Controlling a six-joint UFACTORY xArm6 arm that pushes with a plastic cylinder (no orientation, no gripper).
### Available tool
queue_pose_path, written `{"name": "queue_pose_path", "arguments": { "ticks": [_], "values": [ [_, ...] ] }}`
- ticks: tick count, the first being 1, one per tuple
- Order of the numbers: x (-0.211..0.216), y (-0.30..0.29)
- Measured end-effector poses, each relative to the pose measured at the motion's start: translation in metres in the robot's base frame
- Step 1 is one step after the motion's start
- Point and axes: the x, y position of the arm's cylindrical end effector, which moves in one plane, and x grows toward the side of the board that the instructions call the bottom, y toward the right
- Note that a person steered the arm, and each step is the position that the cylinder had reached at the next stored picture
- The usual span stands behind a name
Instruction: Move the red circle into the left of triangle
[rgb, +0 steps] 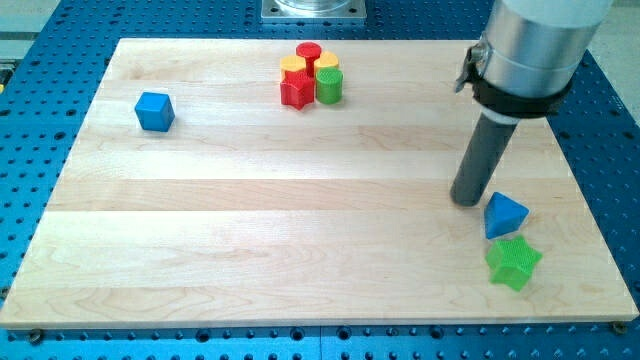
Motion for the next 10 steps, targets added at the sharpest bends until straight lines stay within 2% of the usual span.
{"name": "queue_pose_path", "arguments": {
  "ticks": [1,2,5,6,8,10],
  "values": [
    [0.012,0.018],
    [0.028,0.009],
    [-0.067,-0.178],
    [-0.121,-0.207],
    [-0.152,-0.288],
    [-0.224,-0.24]
  ]
}}
